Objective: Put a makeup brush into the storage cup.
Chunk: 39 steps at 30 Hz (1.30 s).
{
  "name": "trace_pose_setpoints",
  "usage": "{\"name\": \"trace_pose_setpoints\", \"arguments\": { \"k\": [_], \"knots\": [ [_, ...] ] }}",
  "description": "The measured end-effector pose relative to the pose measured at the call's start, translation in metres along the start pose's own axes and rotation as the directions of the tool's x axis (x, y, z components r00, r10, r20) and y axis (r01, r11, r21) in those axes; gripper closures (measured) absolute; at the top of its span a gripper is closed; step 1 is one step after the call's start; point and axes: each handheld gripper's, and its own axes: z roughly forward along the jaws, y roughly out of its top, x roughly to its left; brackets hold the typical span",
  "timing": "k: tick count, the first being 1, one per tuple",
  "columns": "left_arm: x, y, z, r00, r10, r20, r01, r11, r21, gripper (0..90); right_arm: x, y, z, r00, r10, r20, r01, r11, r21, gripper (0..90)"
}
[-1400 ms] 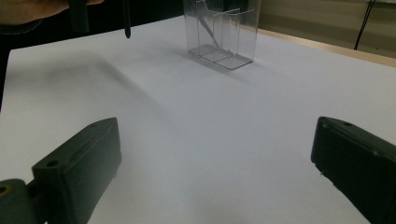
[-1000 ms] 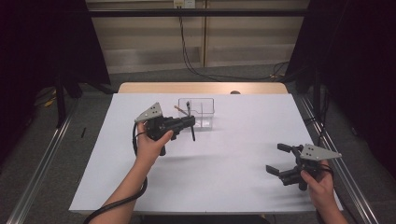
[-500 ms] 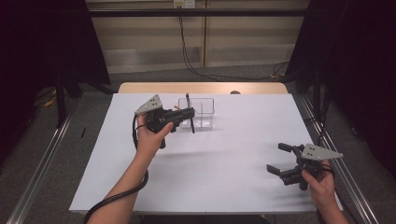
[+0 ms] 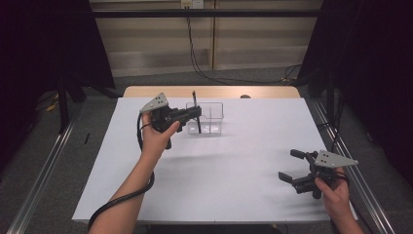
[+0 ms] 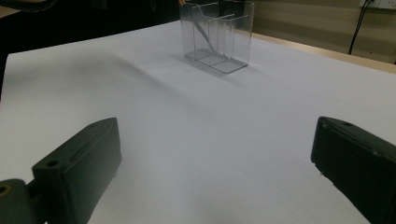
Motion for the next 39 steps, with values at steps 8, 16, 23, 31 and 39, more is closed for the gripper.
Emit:
{"name": "trace_pose_setpoints", "arguments": {
  "k": [8, 16, 23, 31, 39],
  "knots": [
    [0.005, 0.007, 0.005, 0.9999, 0.0, -0.015, 0.0, 1.0, 0.004, 83.8, 0.0, 0.0, -0.001, 1.0, 0.001, 0.0, -0.001, 1.0, -0.002, 1.4],
    [0.008, 0.017, 0.01, 0.9996, 0.012, -0.027, -0.012, 0.9999, 0.009, 83.8, 0.0, 0.0, -0.001, 1.0, 0.002, -0.001, -0.002, 1.0, -0.003, 1.4],
    [0.011, 0.024, 0.014, 0.9992, 0.018, -0.035, -0.018, 0.9998, 0.007, 83.8, 0.0, -0.001, -0.001, 1.0, 0.001, -0.003, -0.001, 1.0, -0.002, 1.4],
    [0.017, 0.029, 0.016, 0.9981, 0.017, -0.06, -0.016, 0.9998, 0.008, 83.8, -0.001, -0.001, 0.0, 1.0, 0.004, -0.006, -0.004, 1.0, -0.002, 1.4],
    [0.022, 0.033, 0.017, 0.9963, 0.022, -0.083, -0.021, 0.9997, 0.012, 83.8, -0.001, -0.001, 0.0, 1.0, 0.004, -0.007, -0.004, 1.0, -0.004, 1.4]
  ]
}}
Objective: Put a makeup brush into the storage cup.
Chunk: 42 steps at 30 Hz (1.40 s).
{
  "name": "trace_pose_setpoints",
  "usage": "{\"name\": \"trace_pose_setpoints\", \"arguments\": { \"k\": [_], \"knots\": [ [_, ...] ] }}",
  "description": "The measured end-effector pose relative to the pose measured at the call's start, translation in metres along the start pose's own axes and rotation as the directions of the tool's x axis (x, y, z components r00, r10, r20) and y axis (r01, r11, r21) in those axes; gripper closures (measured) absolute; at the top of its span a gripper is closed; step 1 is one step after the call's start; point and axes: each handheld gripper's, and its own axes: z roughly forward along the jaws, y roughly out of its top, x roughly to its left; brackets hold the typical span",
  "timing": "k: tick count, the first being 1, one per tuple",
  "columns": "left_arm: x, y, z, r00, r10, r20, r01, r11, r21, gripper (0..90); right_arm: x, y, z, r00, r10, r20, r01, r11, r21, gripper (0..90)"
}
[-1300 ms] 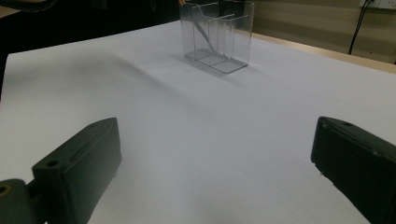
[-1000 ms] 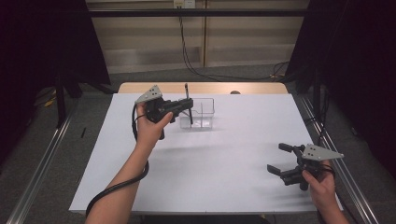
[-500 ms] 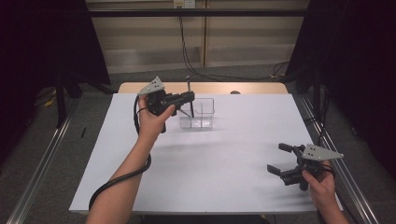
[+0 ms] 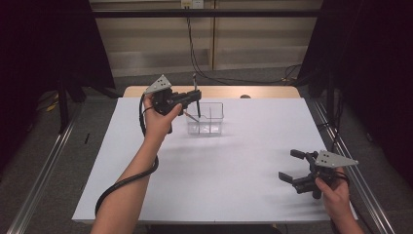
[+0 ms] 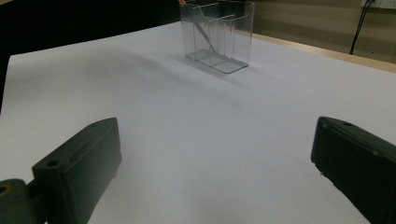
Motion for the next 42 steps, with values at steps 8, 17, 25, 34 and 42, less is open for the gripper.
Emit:
{"name": "trace_pose_setpoints", "arguments": {
  "k": [8, 17, 25, 34, 42],
  "knots": [
    [0.002, 0.002, 0.003, 0.9997, 0.007, -0.025, -0.007, 1.0, 0.003, 83.8, 0.0, 0.0, 0.0, 1.0, 0.0, 0.001, 0.0, 1.0, -0.002, 1.4],
    [0.004, 0.003, 0.007, 0.999, 0.016, -0.043, -0.015, 0.9998, 0.01, 83.8, -0.001, 0.0, -0.001, 1.0, 0.003, -0.001, -0.003, 1.0, -0.006, 1.4],
    [0.011, -0.002, 0.007, 0.9978, -0.002, -0.067, 0.002, 1.0, 0.006, 83.8, -0.001, 0.0, -0.001, 1.0, 0.003, -0.002, -0.003, 1.0, -0.005, 1.4],
    [0.017, -0.006, 0.005, 0.9951, -0.008, -0.099, 0.009, 1.0, 0.003, 83.8, -0.001, -0.001, 0.0, 1.0, 0.005, -0.007, -0.005, 1.0, -0.003, 1.4],
    [0.021, -0.01, 0.005, 0.9936, -0.019, -0.112, 0.02, 0.9998, 0.002, 83.8, -0.001, -0.001, 0.0, 1.0, 0.006, -0.007, -0.006, 1.0, -0.004, 1.4]
  ]
}}
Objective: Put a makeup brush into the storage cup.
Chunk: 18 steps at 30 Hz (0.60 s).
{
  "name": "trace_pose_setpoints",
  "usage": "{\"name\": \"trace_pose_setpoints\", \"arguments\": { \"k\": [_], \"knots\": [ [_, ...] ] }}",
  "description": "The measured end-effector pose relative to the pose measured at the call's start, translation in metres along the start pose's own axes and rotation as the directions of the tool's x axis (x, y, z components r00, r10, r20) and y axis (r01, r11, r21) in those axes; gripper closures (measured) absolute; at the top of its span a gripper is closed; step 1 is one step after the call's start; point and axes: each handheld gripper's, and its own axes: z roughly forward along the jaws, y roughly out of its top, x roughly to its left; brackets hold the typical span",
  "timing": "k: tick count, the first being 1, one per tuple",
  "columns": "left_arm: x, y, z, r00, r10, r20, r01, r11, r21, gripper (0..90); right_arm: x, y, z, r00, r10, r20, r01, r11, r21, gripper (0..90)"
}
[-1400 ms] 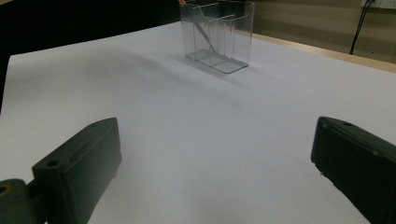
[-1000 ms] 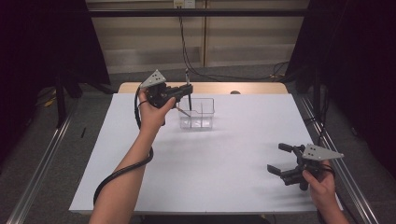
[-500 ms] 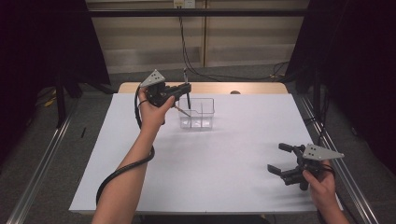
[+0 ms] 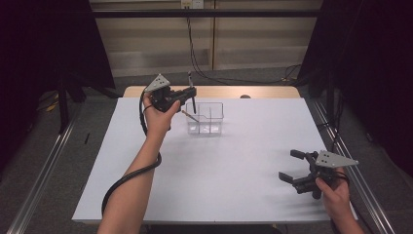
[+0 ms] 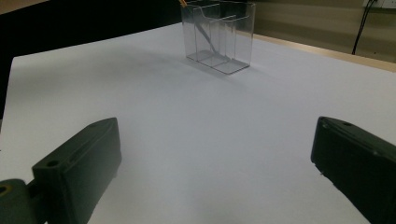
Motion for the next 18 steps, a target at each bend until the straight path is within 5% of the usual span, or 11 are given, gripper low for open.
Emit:
{"name": "trace_pose_setpoints", "arguments": {
  "k": [18],
  "knots": [
    [0.0054, -0.0078, 0.0021, 0.9996, -0.004, -0.027, 0.005, 1.0, 0.005, 83.8, 0.0001, -0.0002, 0.0005, 1.0, 0.001, -0.004, -0.001, 1.0, 0.0, 1.4]
  ]
}}
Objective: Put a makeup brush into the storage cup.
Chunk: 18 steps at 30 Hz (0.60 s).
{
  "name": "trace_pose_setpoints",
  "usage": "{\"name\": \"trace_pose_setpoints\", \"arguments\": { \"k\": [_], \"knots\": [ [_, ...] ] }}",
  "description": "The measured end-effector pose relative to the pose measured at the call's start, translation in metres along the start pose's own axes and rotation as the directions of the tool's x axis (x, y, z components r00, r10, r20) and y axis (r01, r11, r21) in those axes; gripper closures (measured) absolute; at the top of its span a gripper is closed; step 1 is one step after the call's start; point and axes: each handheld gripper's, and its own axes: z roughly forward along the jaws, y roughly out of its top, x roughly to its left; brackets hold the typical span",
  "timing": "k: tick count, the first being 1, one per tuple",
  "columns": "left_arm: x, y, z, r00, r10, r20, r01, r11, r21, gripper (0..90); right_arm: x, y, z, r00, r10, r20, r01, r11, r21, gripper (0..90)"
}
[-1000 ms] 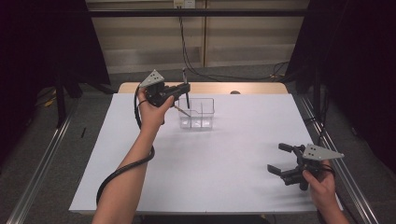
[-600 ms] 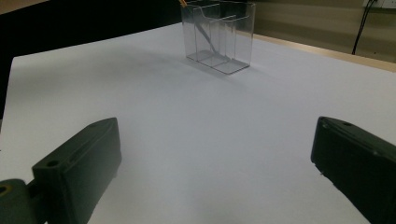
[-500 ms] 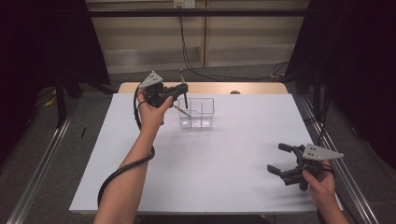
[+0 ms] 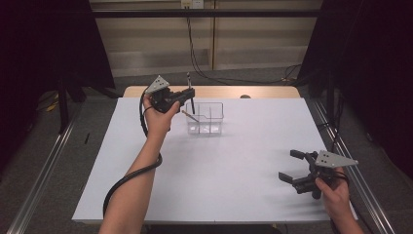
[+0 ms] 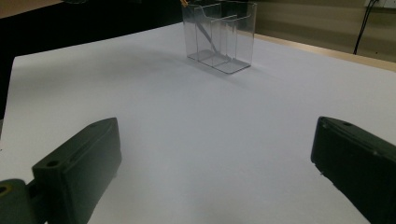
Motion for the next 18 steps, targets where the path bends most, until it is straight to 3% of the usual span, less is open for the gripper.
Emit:
{"name": "trace_pose_setpoints", "arguments": {
  "k": [18],
  "knots": [
    [-0.0005, -0.0091, 0.0063, 1.0, -0.002, -0.001, 0.002, 0.9999, 0.013, 83.7, 0.0001, -0.0004, 0.0003, 1.0, -0.002, 0.0, 0.002, 1.0, 0.002, 1.4]
  ]
}}
